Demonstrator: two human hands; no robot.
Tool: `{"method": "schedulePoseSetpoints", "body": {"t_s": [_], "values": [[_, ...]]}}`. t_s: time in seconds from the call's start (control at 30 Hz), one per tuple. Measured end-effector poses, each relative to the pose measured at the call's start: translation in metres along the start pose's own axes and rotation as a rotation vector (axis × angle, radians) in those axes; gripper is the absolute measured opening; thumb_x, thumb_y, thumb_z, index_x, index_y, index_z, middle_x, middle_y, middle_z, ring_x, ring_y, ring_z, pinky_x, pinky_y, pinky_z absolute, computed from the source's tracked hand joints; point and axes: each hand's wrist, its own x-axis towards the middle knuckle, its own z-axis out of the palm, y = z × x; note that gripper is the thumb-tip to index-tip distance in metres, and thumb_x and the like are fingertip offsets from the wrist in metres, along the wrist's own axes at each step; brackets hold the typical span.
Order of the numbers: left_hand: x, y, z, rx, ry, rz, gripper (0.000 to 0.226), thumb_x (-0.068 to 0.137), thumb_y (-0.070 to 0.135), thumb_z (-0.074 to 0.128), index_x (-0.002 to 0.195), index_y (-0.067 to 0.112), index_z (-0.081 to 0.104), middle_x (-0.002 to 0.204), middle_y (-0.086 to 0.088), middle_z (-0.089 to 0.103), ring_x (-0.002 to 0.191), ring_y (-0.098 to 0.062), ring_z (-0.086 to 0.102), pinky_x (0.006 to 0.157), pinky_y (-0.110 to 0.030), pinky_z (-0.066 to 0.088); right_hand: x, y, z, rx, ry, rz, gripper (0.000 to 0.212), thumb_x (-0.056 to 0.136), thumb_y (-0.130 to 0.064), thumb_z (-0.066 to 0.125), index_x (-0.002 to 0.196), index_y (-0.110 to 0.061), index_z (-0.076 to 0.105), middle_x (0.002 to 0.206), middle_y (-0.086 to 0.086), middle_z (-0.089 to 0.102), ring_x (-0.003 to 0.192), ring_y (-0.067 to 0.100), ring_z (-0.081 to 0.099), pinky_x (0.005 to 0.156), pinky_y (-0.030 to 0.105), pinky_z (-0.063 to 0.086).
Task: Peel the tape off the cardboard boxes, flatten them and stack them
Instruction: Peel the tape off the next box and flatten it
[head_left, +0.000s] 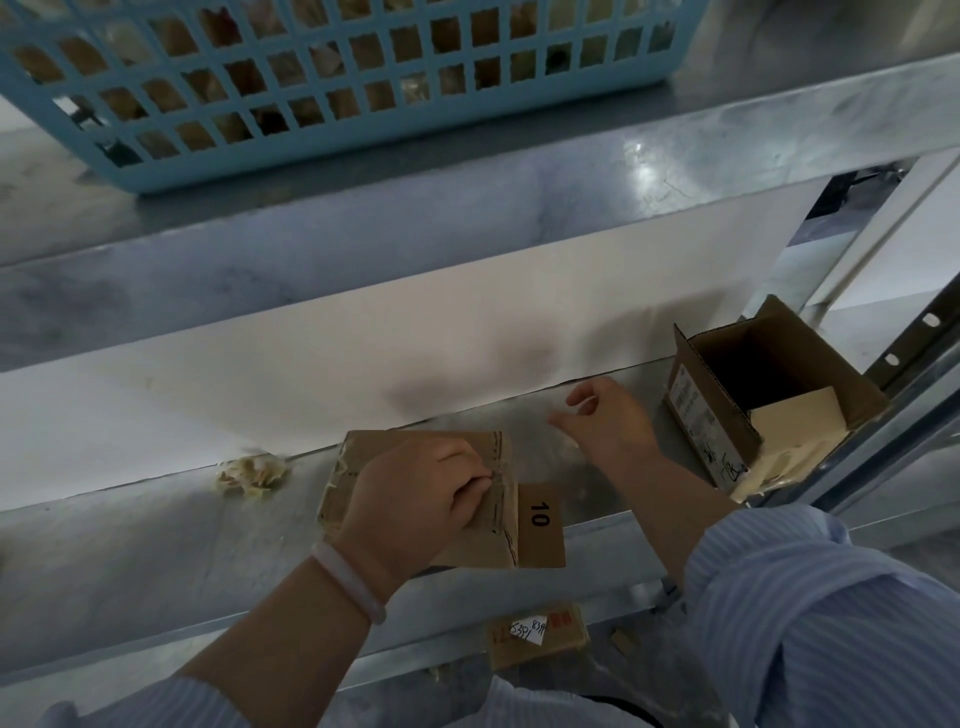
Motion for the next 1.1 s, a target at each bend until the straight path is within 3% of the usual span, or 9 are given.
{"method": "schedulePoseSetpoints", "body": {"t_s": [0.1, 0.27, 0.47, 0.57, 0.63, 0.73, 0.83, 0.97, 1.1], "values": [[0.001, 0.001, -0.002, 0.006, -0.013, 0.004, 0.023, 0.090, 0.038, 0.053, 0.092, 0.028, 0.073, 0.091, 0.017, 0.066, 0.080, -0.005, 0.060, 0.064, -0.027, 0.052, 0.000, 0.000, 0.004, 0.039, -0.062, -0.017, 0.010, 0.096, -0.026, 0.057, 0.102, -0.023, 0.065, 0.091, -0.006, 0.069, 0.084, 0.013, 0.065, 0.058, 0.017, 0.042], [0.002, 0.002, -0.004, -0.006, -0.023, 0.010, 0.025, 0.090, 0.038, 0.051, 0.092, 0.026, 0.074, 0.090, 0.016, 0.066, 0.080, -0.006, 0.061, 0.065, -0.028, 0.052, -0.007, 0.002, 0.007, 0.038, -0.179, -0.075, 0.037, 0.097, -0.006, 0.051, 0.128, -0.023, 0.062, 0.128, 0.000, 0.062, 0.103, 0.013, 0.064, 0.087, 0.021, 0.050], [-0.001, 0.002, 0.000, -0.031, -0.002, -0.013, 0.024, 0.091, 0.037, 0.052, 0.093, 0.027, 0.073, 0.092, 0.015, 0.067, 0.081, -0.006, 0.061, 0.065, -0.031, 0.053, -0.019, -0.002, -0.004, 0.004, -0.017, -0.032, 0.019, 0.090, -0.036, 0.067, 0.096, -0.023, 0.054, 0.085, -0.003, 0.068, 0.077, 0.012, 0.063, 0.059, 0.024, 0.044], [0.000, 0.004, -0.001, -0.020, 0.009, -0.007, 0.026, 0.090, 0.038, 0.051, 0.092, 0.026, 0.074, 0.092, 0.015, 0.067, 0.080, -0.008, 0.062, 0.064, -0.030, 0.053, -0.019, -0.003, -0.007, -0.076, -0.072, -0.076, 0.022, 0.098, -0.037, 0.053, 0.111, -0.024, 0.065, 0.110, -0.006, 0.068, 0.085, 0.008, 0.060, 0.072, 0.023, 0.043], [0.000, 0.004, -0.003, -0.020, -0.001, 0.001, 0.027, 0.090, 0.039, 0.050, 0.093, 0.026, 0.074, 0.092, 0.015, 0.067, 0.080, -0.008, 0.062, 0.064, -0.030, 0.053, -0.019, 0.000, -0.009, -0.097, -0.145, -0.117, 0.040, 0.097, -0.023, 0.054, 0.137, -0.029, 0.054, 0.133, -0.007, 0.054, 0.106, 0.008, 0.056, 0.088, 0.018, 0.040], [0.000, 0.003, -0.006, -0.018, -0.038, 0.029, 0.029, 0.089, 0.043, 0.050, 0.095, 0.028, 0.074, 0.093, 0.016, 0.067, 0.083, -0.005, 0.062, 0.065, -0.028, 0.053, -0.029, 0.003, -0.006, -0.087, -0.188, -0.173, 0.052, 0.091, -0.020, 0.065, 0.140, -0.032, 0.049, 0.133, -0.008, 0.053, 0.111, 0.004, 0.053, 0.094, 0.019, 0.042], [0.005, 0.002, -0.007, 0.024, -0.049, 0.069, 0.028, 0.089, 0.042, 0.050, 0.090, 0.029, 0.075, 0.089, 0.016, 0.068, 0.079, -0.006, 0.062, 0.063, -0.027, 0.053, -0.048, 0.009, 0.003, -0.090, -0.351, -0.231, 0.071, 0.077, -0.043, 0.077, 0.140, -0.041, 0.045, 0.138, -0.016, 0.049, 0.124, 0.003, 0.049, 0.104, 0.025, 0.042], [0.008, 0.006, -0.005, 0.151, -0.051, 0.139, 0.029, 0.089, 0.034, 0.045, 0.082, 0.023, 0.071, 0.083, 0.010, 0.065, 0.071, -0.011, 0.059, 0.056, -0.029, 0.050, -0.066, 0.007, 0.015, -0.045, -0.518, -0.246, 0.116, 0.054, -0.070, 0.077, 0.151, -0.045, 0.018, 0.154, -0.013, 0.030, 0.139, 0.007, 0.031, 0.115, 0.034, 0.032], [0.013, 0.014, -0.003, 0.224, -0.011, 0.173, 0.025, 0.088, 0.026, 0.044, 0.077, 0.018, 0.064, 0.080, 0.004, 0.062, 0.065, -0.017, 0.056, 0.050, -0.031, 0.047, -0.077, -0.002, 0.026, -0.155, -0.544, -0.318, 0.131, 0.063, -0.044, 0.088, 0.156, -0.028, -0.002, 0.158, -0.003, 0.020, 0.144, 0.015, 0.024, 0.112, 0.023, 0.024]]}}
